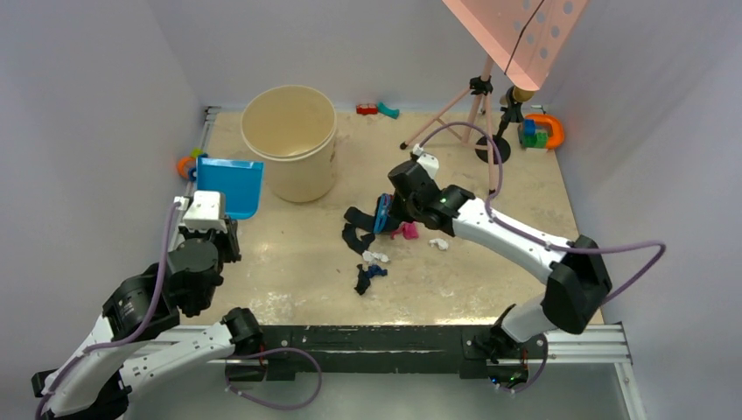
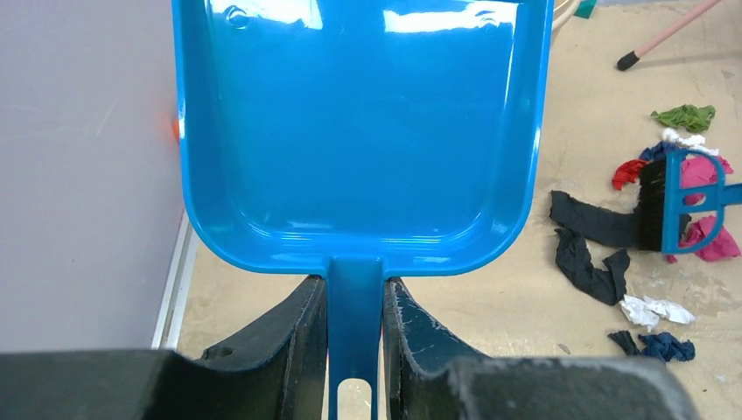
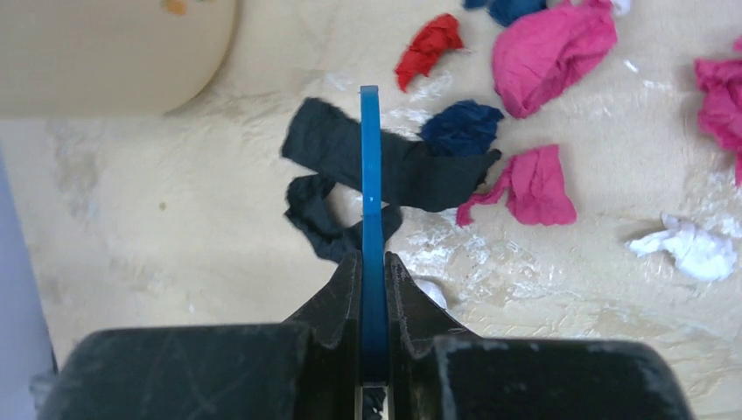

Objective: Sweep away the paper scraps from the table

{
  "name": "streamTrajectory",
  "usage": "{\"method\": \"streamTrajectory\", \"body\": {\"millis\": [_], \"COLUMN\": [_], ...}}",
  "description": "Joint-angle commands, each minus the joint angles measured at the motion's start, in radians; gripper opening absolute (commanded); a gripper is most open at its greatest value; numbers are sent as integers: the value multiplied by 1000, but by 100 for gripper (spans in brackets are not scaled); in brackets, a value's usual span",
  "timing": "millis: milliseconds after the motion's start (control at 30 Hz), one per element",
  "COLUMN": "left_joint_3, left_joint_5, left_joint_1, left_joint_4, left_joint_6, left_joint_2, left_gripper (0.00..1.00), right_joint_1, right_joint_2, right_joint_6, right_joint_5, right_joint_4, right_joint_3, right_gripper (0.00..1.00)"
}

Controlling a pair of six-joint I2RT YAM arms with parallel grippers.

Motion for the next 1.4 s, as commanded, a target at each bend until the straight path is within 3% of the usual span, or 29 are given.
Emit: {"method": "streamTrajectory", "body": {"millis": [0,167,333,600,733,833,933,1133,1367], "left_joint_3": [-3,-7,-8,-3,2,5,8,8,6], "left_joint_5": [16,28,47,84,101,108,119,128,129], "left_joint_1": [7,7,8,12,17,22,28,34,38], "left_joint_4": [30,38,50,51,52,55,60,57,54], "left_joint_6": [7,15,25,34,38,41,45,45,47], "left_joint_2": [27,40,76,147,173,189,201,210,212], "left_gripper": [13,13,13,12,12,12,12,12,12], "right_joint_1": [4,4,6,18,17,17,17,18,31], "right_joint_2": [-139,-198,-42,206,205,114,-50,-332,-296], "right_joint_6": [-290,-447,-428,-280,-203,-255,-393,-583,-624], "right_joint_5": [-81,-287,-512,-208,96,162,32,-430,-765], "right_joint_4": [158,264,259,-71,-287,-303,-177,43,44], "right_joint_3": [-24,-59,5,203,229,195,111,-28,-73], "right_gripper": [0,0,0,0,0,0,0,0,0]}}
